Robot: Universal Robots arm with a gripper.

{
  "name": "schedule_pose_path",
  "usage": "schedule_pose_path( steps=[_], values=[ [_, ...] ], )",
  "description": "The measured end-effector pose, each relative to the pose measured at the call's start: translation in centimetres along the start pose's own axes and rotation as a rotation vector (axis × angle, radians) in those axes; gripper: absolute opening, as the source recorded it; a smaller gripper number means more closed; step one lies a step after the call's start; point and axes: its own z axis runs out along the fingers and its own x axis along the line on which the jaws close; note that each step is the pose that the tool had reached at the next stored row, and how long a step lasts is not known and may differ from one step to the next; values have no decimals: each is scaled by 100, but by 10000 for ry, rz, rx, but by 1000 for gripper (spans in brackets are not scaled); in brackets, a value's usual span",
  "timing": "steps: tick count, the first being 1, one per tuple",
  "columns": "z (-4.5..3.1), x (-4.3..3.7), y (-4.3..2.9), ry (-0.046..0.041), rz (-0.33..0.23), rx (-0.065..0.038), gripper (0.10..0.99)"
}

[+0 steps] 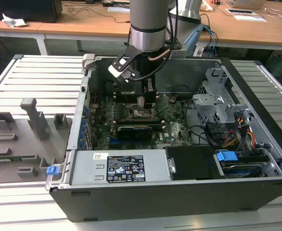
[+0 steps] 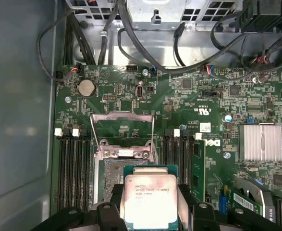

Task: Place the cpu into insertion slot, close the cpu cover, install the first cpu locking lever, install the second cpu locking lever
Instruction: 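Place the cpu into insertion slot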

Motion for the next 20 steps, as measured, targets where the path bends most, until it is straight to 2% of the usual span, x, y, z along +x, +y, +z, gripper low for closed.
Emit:
schedule_pose_path(
  steps=[4,14,20],
  values=[
    [56,0,-6,-1,1,1,525],
    [98,0,-9,1,1,3,525],
    [163,7,-42,-1,4,7,525]
  ],
)
